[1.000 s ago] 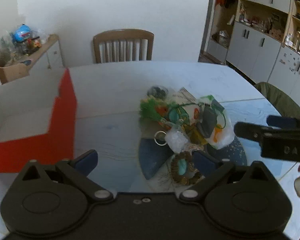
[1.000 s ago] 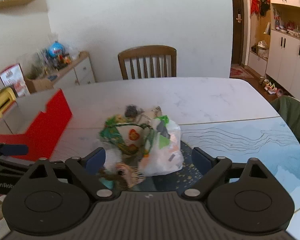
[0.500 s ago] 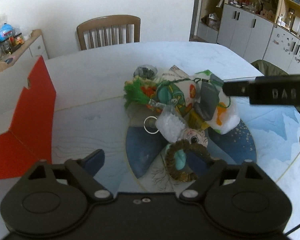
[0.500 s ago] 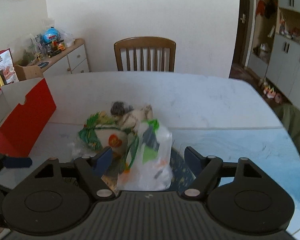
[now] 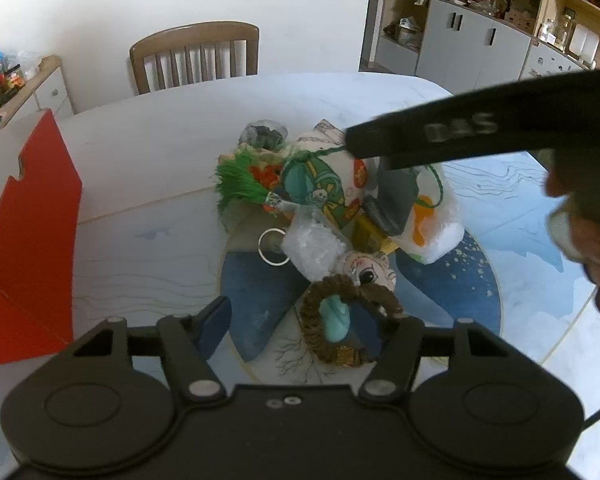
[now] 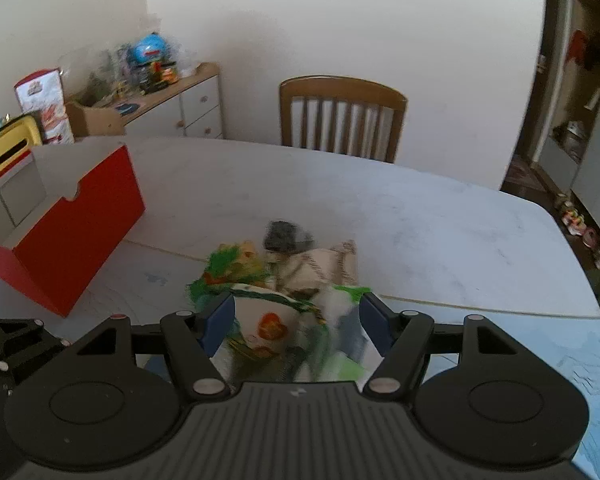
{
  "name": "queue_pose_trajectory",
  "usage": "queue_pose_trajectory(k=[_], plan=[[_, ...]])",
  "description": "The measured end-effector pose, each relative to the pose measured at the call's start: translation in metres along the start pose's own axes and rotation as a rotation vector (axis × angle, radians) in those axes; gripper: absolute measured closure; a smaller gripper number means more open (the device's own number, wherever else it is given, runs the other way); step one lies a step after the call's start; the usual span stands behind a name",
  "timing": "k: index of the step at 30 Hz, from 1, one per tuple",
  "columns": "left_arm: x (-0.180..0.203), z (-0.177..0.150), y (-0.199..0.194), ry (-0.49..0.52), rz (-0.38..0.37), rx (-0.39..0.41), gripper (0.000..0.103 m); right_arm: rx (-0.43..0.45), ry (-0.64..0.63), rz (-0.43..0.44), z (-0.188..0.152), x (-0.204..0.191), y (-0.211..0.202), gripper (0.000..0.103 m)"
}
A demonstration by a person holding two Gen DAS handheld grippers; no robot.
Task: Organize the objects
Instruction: 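Grasp the brown beaded necklace with the left gripper while the right grasps the white plastic bag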
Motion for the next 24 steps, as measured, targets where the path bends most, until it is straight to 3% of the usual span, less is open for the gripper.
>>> queue_pose_trajectory(k=[9,11,15,17,24], plan=[[0.000,0.000,0.003,-0.024,-0.037,-0.007,0.055,-0.013,-0.100,0.034,0.007,-0.020,0.022,0.038],[0.000,0.000,0.004,-0.026,-0.043,-0.012,0.058,0.002,-0.065,0.035,0.009,-0.009,0.012,0.038],[0.003,-0.002,0.005,-0.032,-0.047,-0.016,0.060,-0.040,-0.033,0.013,-0.003,0.011,0.000,0.038],[0.003,-0.003,0.005,-0.030,-0.044,-0.021,0.066,-0.065,-0.007,0.011,-0.012,0.018,-0.003,0.038],[0.003,-0.003,0.006,-0.035,-0.030,-0.032,0.075,-0.096,0.019,0.008,-0.038,0.017,-0.008,0.038]])
Point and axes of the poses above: each gripper's, at about its wrist camera, not at the fingertips, and y roughly the way its jaws point, x to its right, z to its top, the point moved 2 cm from there along y, roughly the way its jaws point, and after that the axes turned 5 degrees about y, right-handed, at the moved point
